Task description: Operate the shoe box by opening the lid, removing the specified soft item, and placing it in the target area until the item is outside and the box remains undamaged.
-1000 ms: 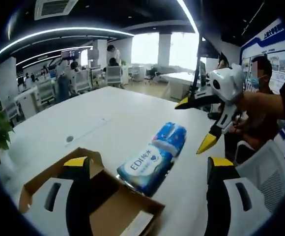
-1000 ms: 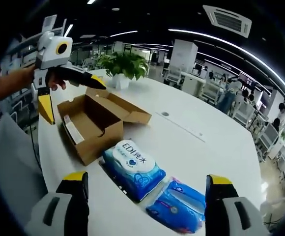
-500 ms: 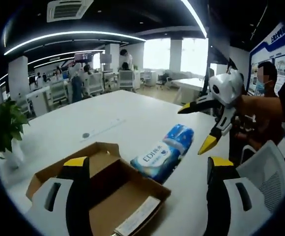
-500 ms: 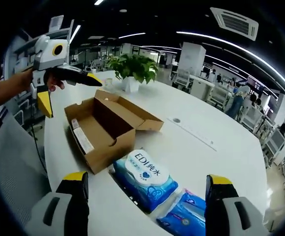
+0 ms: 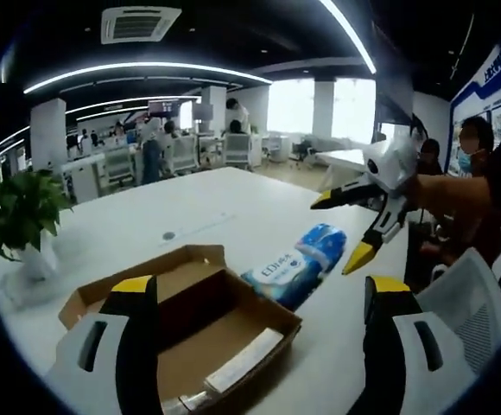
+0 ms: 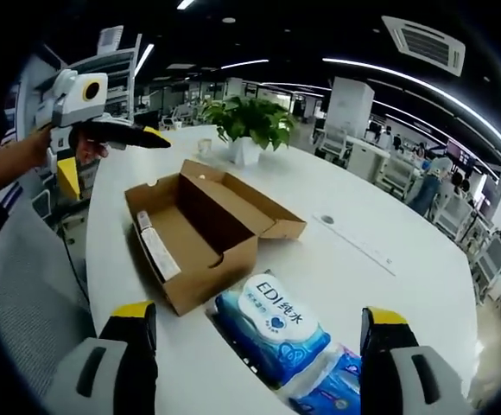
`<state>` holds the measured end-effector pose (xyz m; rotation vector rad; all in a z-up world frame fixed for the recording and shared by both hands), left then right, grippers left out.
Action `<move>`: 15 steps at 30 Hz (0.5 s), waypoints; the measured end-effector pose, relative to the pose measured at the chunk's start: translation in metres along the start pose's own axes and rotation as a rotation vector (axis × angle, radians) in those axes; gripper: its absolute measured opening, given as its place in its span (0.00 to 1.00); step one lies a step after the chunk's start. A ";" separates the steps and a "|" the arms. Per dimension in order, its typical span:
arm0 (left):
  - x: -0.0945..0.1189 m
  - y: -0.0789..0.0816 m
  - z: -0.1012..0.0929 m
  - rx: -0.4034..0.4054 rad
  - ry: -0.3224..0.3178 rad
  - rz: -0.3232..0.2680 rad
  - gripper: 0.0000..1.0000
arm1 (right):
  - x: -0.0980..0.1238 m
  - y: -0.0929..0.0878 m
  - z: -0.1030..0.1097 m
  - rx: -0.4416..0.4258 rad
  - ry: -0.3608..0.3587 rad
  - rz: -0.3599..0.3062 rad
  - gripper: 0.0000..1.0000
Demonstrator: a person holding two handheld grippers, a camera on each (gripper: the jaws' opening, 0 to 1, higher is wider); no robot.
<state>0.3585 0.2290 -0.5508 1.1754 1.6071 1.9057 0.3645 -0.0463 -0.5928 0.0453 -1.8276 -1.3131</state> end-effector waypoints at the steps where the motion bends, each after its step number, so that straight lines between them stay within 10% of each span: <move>1: 0.003 -0.002 0.001 -0.001 0.010 -0.005 0.99 | -0.001 0.001 0.001 0.002 0.003 0.001 0.98; 15: 0.037 -0.020 0.003 -0.001 0.091 -0.012 0.99 | -0.017 0.012 0.015 0.044 0.061 0.012 0.94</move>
Point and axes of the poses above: the point that each gripper's makers call its tool centre point, and the gripper's own axes: x roughly backward along the fingers, z roughly to its left, y roughly out of its top, the point moved 9 cm from there along x, roughly backward along the fingers, and after that the axes turned 3 degrees about -x, right-handed, at the moved point
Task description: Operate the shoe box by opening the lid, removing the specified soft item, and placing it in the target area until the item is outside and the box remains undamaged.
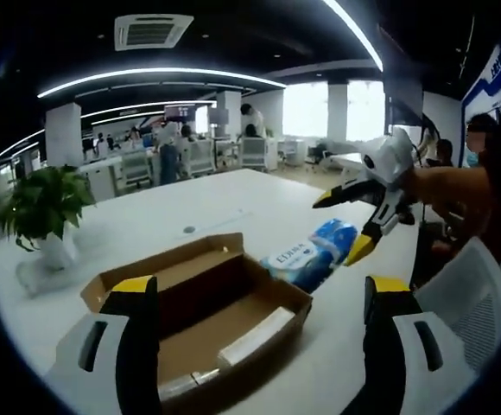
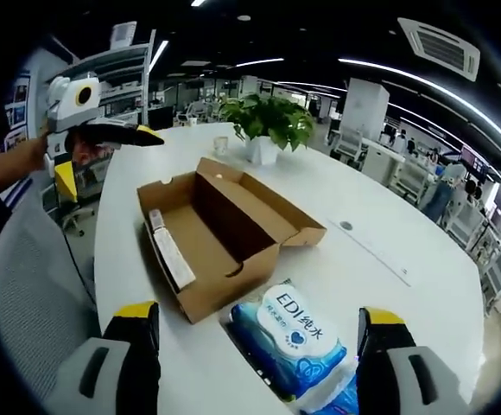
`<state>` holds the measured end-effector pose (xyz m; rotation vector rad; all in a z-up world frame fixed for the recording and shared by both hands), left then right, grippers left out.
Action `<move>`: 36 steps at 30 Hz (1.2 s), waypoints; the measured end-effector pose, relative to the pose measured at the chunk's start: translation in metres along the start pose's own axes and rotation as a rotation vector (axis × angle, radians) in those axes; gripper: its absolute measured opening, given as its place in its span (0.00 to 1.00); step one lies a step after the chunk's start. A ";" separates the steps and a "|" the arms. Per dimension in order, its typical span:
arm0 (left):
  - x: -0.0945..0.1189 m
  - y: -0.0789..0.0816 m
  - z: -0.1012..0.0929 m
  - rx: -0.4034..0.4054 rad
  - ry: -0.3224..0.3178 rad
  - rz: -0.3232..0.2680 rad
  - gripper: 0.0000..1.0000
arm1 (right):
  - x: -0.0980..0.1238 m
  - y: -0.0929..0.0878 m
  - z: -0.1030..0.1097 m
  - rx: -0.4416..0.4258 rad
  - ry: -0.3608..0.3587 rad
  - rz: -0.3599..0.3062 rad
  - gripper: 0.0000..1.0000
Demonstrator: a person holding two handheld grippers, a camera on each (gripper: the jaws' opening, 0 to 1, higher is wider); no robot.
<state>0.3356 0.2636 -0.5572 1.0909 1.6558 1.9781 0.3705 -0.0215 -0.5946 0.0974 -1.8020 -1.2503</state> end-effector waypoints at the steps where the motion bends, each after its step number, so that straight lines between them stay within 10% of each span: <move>1: 0.002 -0.001 0.000 0.001 0.005 0.001 0.99 | -0.001 0.001 0.000 0.002 0.005 -0.001 0.93; 36: 0.076 -0.053 -0.008 0.033 0.124 0.002 0.99 | -0.086 0.049 0.029 0.286 0.356 0.095 0.65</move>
Point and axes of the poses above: the point that each gripper's makers call its tool centre point, and the gripper's own axes: x roughly backward along the fingers, z roughly to its left, y roughly out of its top, the point moved 9 cm from there along x, roughly backward along the fingers, and after that the axes turned 3 degrees about -x, right-handed, at the moved point
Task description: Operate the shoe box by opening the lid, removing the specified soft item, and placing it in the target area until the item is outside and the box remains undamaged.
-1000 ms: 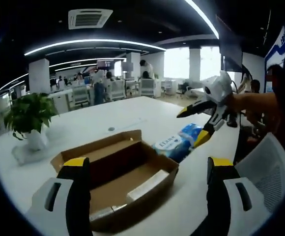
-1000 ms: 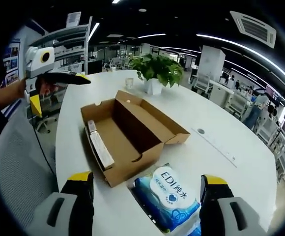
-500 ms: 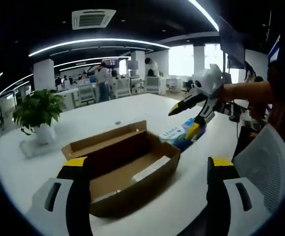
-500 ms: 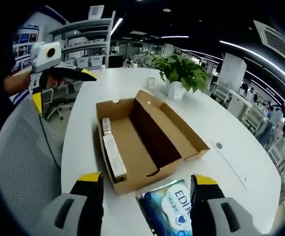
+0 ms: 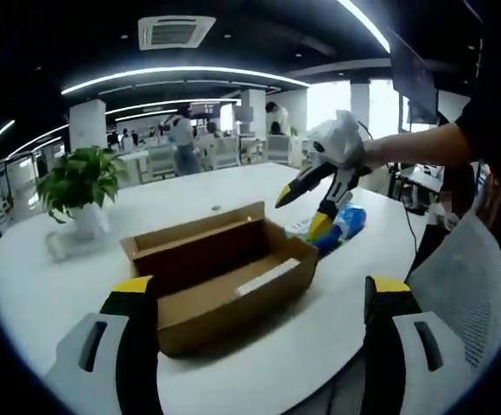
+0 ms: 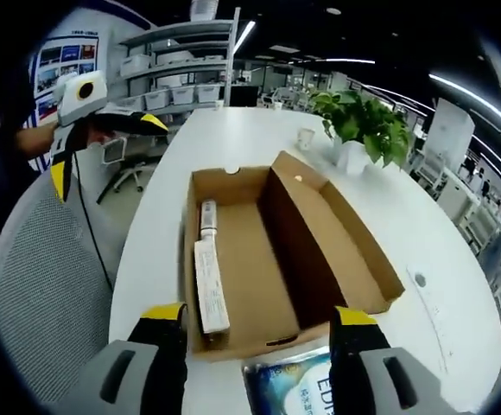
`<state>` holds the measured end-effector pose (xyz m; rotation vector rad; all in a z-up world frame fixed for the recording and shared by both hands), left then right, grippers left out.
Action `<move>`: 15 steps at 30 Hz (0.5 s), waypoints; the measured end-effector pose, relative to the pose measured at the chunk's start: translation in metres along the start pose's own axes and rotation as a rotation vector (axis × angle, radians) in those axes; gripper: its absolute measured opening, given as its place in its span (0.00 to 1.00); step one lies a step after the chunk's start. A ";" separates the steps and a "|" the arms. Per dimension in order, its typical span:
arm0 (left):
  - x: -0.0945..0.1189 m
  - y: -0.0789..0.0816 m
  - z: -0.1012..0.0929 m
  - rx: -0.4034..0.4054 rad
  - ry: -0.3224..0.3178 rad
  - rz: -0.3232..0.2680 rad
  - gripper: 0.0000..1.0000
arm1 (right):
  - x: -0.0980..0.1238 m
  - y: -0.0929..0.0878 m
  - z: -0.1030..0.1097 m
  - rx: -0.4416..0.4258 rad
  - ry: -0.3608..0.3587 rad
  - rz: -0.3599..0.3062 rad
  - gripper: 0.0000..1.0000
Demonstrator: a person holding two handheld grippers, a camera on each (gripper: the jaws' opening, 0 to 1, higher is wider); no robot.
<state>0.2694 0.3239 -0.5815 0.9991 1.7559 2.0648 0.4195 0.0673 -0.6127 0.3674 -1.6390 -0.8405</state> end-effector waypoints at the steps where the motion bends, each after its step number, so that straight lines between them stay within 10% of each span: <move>1: 0.001 -0.003 -0.001 -0.002 0.003 0.002 0.99 | -0.003 0.001 -0.001 0.010 0.004 0.009 0.65; 15: 0.002 -0.014 -0.010 0.032 0.028 0.001 0.99 | -0.044 0.005 -0.008 0.110 0.130 0.120 0.64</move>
Point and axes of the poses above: the point that each gripper's makers call its tool centre point, and the gripper's own axes: x roughly backward along the fingers, z roughly to its left, y roughly out of its top, the point moved 9 cm from there along x, roughly backward along the fingers, and after that the axes turned 3 degrees about -x, right-handed, at the moved point
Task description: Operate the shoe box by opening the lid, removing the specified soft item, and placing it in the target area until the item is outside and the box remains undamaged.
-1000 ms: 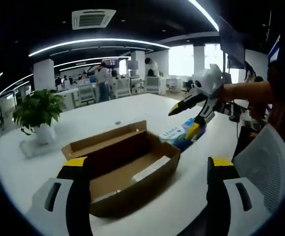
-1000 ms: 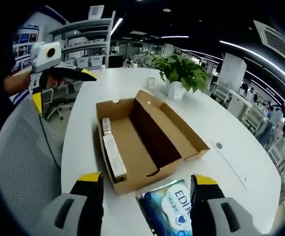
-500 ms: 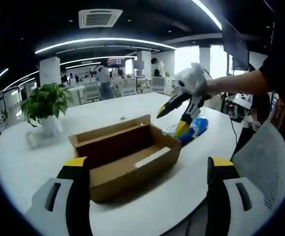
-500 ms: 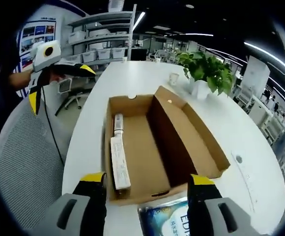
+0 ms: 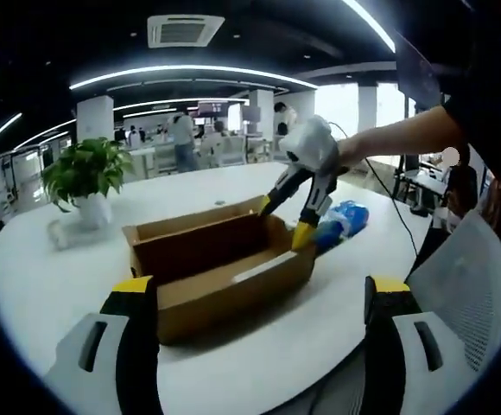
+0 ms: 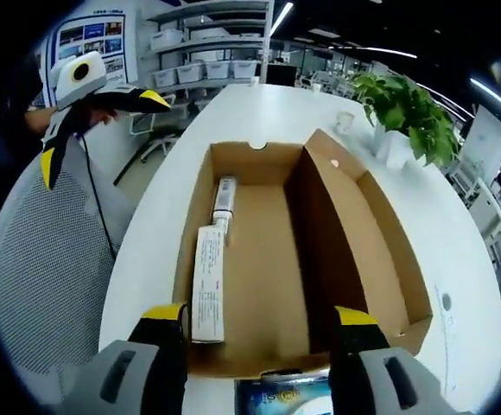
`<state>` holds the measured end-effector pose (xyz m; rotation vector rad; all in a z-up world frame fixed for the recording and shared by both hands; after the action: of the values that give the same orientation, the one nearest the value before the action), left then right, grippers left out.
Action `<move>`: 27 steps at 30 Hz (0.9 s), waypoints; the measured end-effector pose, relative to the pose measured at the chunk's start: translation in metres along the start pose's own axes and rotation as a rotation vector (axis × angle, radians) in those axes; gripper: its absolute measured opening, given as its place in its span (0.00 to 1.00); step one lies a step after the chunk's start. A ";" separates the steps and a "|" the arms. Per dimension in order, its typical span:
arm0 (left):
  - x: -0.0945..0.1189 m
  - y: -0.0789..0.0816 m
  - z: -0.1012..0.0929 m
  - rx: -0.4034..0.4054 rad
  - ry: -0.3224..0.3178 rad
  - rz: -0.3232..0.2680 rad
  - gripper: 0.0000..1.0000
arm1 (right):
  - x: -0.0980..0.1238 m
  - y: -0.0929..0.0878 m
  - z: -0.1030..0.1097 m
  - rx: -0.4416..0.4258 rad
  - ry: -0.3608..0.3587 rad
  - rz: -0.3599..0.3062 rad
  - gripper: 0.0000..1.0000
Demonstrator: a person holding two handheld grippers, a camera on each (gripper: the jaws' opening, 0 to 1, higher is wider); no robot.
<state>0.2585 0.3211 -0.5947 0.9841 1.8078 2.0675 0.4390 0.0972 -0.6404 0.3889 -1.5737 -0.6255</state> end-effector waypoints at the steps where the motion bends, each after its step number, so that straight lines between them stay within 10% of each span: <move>1: 0.000 -0.001 -0.001 0.001 0.000 0.000 0.99 | -0.002 0.000 -0.001 0.007 0.003 0.009 0.64; 14: -0.006 -0.007 -0.006 -0.038 -0.003 0.010 0.99 | -0.027 -0.002 0.004 0.020 0.070 0.052 0.56; 21: -0.007 -0.008 -0.006 -0.038 -0.003 0.009 0.98 | -0.033 -0.002 0.017 0.088 0.072 0.048 0.29; 27: -0.007 -0.009 -0.006 -0.032 -0.008 0.005 0.98 | -0.036 0.001 0.019 0.078 0.075 0.034 0.27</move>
<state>0.2578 0.3140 -0.6053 0.9889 1.7640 2.0859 0.4247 0.1220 -0.6685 0.4386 -1.5331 -0.5192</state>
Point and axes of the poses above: the point that each gripper's makers call its tool centre point, and the gripper's own axes: x roughly backward along the fingers, z roughly to its left, y roughly out of its top, the point moved 9 cm from there along x, roughly backward along the fingers, and after that the axes turned 3 degrees about -x, right-handed, at the moved point
